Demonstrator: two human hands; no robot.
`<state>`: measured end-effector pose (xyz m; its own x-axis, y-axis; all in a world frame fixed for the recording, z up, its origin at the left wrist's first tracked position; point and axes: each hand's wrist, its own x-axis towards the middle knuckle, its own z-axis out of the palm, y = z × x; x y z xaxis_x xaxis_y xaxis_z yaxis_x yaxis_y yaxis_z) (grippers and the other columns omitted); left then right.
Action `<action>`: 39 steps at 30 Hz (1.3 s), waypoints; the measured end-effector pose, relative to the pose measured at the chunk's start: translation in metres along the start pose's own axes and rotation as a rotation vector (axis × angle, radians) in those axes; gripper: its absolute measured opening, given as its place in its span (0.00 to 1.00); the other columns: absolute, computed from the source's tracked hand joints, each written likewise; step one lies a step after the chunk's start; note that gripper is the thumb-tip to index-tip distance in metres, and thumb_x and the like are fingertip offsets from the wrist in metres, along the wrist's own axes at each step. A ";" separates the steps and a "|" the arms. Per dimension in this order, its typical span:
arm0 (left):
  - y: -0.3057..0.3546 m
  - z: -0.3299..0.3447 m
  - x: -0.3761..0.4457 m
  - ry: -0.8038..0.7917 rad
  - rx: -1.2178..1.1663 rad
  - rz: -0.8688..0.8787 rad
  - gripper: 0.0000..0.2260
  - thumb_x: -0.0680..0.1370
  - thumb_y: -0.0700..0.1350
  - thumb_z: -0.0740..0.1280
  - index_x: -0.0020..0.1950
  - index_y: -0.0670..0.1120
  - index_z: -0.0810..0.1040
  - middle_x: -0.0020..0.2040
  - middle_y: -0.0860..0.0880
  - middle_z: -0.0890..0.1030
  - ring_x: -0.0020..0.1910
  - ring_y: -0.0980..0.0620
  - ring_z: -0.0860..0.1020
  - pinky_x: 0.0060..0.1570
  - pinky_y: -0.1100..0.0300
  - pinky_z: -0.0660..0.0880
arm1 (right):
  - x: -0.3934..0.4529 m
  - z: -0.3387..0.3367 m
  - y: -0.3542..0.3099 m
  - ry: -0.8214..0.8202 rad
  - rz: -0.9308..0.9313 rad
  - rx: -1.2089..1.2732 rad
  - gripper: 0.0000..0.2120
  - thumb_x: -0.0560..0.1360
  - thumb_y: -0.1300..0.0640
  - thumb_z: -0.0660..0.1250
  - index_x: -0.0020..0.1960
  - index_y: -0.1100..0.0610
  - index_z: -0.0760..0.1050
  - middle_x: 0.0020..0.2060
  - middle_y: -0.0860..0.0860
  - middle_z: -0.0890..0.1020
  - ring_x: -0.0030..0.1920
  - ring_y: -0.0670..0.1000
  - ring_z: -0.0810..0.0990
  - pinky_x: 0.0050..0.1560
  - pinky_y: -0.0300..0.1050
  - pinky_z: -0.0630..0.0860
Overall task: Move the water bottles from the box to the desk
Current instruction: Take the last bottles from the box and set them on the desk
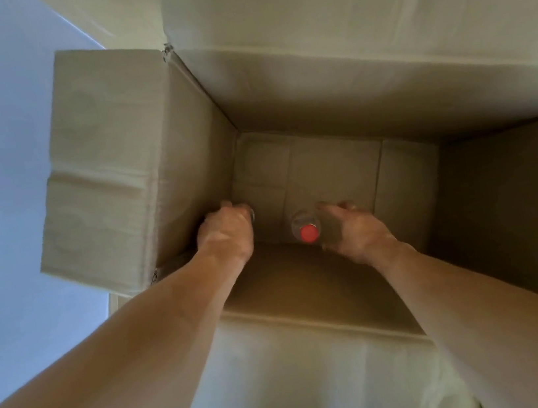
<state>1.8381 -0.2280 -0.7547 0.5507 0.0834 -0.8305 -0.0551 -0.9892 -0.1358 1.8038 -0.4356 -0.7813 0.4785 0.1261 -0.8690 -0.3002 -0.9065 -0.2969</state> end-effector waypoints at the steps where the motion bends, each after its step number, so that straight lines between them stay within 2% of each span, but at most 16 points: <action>1: 0.001 0.002 0.004 -0.006 0.025 0.008 0.23 0.82 0.36 0.62 0.76 0.50 0.67 0.68 0.43 0.70 0.64 0.38 0.75 0.59 0.47 0.76 | 0.009 0.004 0.002 -0.015 -0.007 -0.012 0.42 0.74 0.51 0.75 0.79 0.40 0.54 0.75 0.55 0.65 0.71 0.60 0.71 0.71 0.53 0.70; 5: 0.005 0.007 0.010 0.004 0.141 0.051 0.28 0.80 0.36 0.65 0.78 0.49 0.62 0.69 0.42 0.70 0.63 0.39 0.76 0.56 0.48 0.77 | 0.035 0.018 0.006 -0.048 -0.097 -0.047 0.44 0.70 0.53 0.78 0.78 0.40 0.58 0.77 0.52 0.61 0.74 0.59 0.67 0.73 0.53 0.67; 11: 0.013 -0.004 0.005 0.082 0.155 0.046 0.26 0.78 0.40 0.70 0.73 0.48 0.67 0.63 0.44 0.75 0.59 0.42 0.78 0.50 0.51 0.77 | 0.040 0.022 0.004 0.006 -0.193 0.008 0.34 0.73 0.57 0.75 0.76 0.49 0.65 0.70 0.53 0.73 0.68 0.58 0.73 0.68 0.48 0.71; 15: 0.041 -0.017 0.002 0.149 0.104 0.124 0.26 0.76 0.41 0.72 0.72 0.50 0.67 0.59 0.44 0.78 0.57 0.43 0.79 0.44 0.52 0.74 | 0.030 0.011 0.022 0.083 -0.136 0.074 0.35 0.74 0.56 0.74 0.77 0.50 0.64 0.70 0.56 0.74 0.68 0.59 0.74 0.68 0.48 0.71; 20: 0.088 -0.034 0.004 0.219 0.082 0.205 0.24 0.77 0.40 0.72 0.70 0.48 0.70 0.60 0.44 0.78 0.57 0.44 0.79 0.45 0.53 0.74 | 0.026 -0.017 0.055 0.205 -0.019 0.183 0.37 0.74 0.57 0.75 0.78 0.49 0.63 0.71 0.55 0.73 0.71 0.58 0.71 0.72 0.52 0.69; 26: 0.130 -0.041 0.011 0.241 0.070 0.266 0.23 0.76 0.37 0.71 0.70 0.45 0.71 0.66 0.42 0.70 0.57 0.42 0.79 0.50 0.51 0.77 | 0.029 -0.036 0.081 0.235 0.005 0.163 0.36 0.73 0.58 0.76 0.77 0.51 0.64 0.72 0.56 0.73 0.71 0.58 0.71 0.72 0.49 0.67; 29: 0.123 -0.035 0.011 0.259 -0.099 0.252 0.23 0.74 0.39 0.74 0.68 0.46 0.73 0.63 0.43 0.73 0.55 0.42 0.80 0.51 0.52 0.79 | 0.029 -0.031 0.088 0.242 -0.010 0.196 0.37 0.73 0.59 0.76 0.77 0.51 0.64 0.71 0.55 0.73 0.71 0.58 0.71 0.72 0.50 0.68; 32: 0.101 -0.022 0.012 0.322 -0.378 0.296 0.26 0.73 0.43 0.76 0.69 0.49 0.72 0.63 0.45 0.76 0.60 0.43 0.79 0.57 0.49 0.80 | 0.028 -0.030 0.091 0.266 -0.017 0.215 0.36 0.73 0.60 0.75 0.76 0.50 0.65 0.71 0.55 0.73 0.70 0.59 0.72 0.71 0.52 0.70; 35: 0.086 -0.008 0.019 0.307 -0.619 0.366 0.30 0.71 0.46 0.78 0.71 0.51 0.72 0.66 0.48 0.76 0.65 0.46 0.76 0.65 0.53 0.74 | 0.033 -0.029 0.092 0.278 -0.011 0.189 0.37 0.72 0.60 0.76 0.76 0.49 0.64 0.69 0.55 0.74 0.68 0.60 0.74 0.68 0.53 0.72; 37: 0.082 0.002 0.027 0.253 -0.688 0.366 0.34 0.69 0.45 0.80 0.73 0.52 0.71 0.68 0.49 0.75 0.68 0.48 0.73 0.67 0.59 0.68 | 0.038 -0.028 0.091 0.286 -0.011 0.174 0.37 0.70 0.59 0.78 0.75 0.50 0.65 0.68 0.56 0.75 0.67 0.60 0.75 0.67 0.52 0.72; 39: 0.084 0.010 0.041 0.225 -0.726 0.344 0.38 0.67 0.45 0.81 0.74 0.52 0.70 0.69 0.49 0.75 0.69 0.48 0.72 0.67 0.60 0.66 | 0.041 -0.026 0.091 0.310 -0.020 0.168 0.37 0.69 0.58 0.79 0.73 0.52 0.68 0.68 0.56 0.76 0.66 0.60 0.76 0.64 0.50 0.72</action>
<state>1.8483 -0.3061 -0.8055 0.7587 -0.1871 -0.6240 0.2577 -0.7935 0.5513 1.8180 -0.5232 -0.8335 0.7058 -0.0083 -0.7083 -0.4076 -0.8226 -0.3965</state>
